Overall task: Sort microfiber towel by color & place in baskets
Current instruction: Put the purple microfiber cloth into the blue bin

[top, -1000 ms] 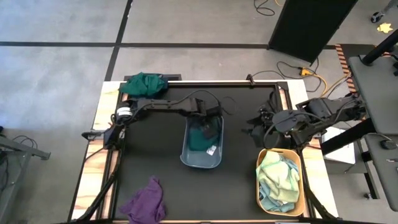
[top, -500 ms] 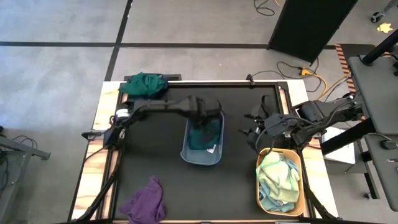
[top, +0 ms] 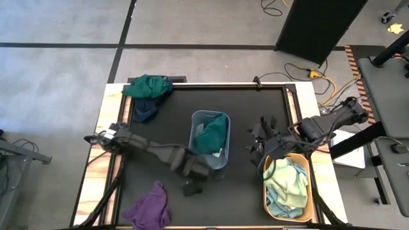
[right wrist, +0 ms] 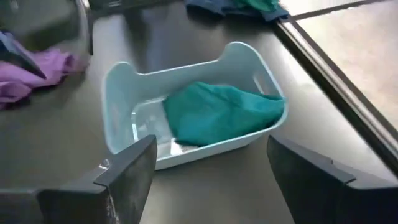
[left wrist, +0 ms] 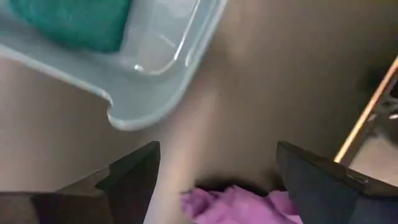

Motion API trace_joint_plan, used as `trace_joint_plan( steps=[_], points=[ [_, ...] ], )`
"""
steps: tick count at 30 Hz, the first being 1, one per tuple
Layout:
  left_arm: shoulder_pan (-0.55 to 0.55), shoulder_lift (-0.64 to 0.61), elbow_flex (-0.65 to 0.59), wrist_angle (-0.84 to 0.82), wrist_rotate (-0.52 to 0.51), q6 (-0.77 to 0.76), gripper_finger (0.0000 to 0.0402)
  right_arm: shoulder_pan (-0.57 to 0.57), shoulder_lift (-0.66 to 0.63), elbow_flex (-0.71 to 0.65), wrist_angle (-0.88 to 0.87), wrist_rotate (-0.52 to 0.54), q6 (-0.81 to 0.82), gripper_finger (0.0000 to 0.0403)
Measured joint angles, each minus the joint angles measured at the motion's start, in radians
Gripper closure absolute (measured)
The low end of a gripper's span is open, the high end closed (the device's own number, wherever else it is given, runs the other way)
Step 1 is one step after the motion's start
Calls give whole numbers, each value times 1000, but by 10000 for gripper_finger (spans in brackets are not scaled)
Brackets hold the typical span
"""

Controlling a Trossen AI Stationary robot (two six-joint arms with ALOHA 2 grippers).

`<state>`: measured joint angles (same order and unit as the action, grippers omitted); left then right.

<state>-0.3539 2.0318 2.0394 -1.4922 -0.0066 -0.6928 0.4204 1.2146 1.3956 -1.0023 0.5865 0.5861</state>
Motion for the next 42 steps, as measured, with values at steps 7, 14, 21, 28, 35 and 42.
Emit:
trace_joint_plan(
  steps=[7,14,21,28,35,42],
  points=[
    [-229,-40,-47,-3,-11,-306,97,80,33,5,135,0,21,126],
    [-473,-54,-198,78,-28,-656,97,179,109,65,172,0,112,146],
    [-583,-57,-420,301,19,-890,97,238,205,133,174,-18,244,143],
    [-595,-56,-605,528,53,-970,97,263,265,177,170,-18,295,128],
    [-594,-60,-730,637,116,-1006,112,263,276,187,170,-71,339,135],
    [-565,-67,-821,725,215,-985,248,268,232,187,167,-37,294,159]
  ],
)
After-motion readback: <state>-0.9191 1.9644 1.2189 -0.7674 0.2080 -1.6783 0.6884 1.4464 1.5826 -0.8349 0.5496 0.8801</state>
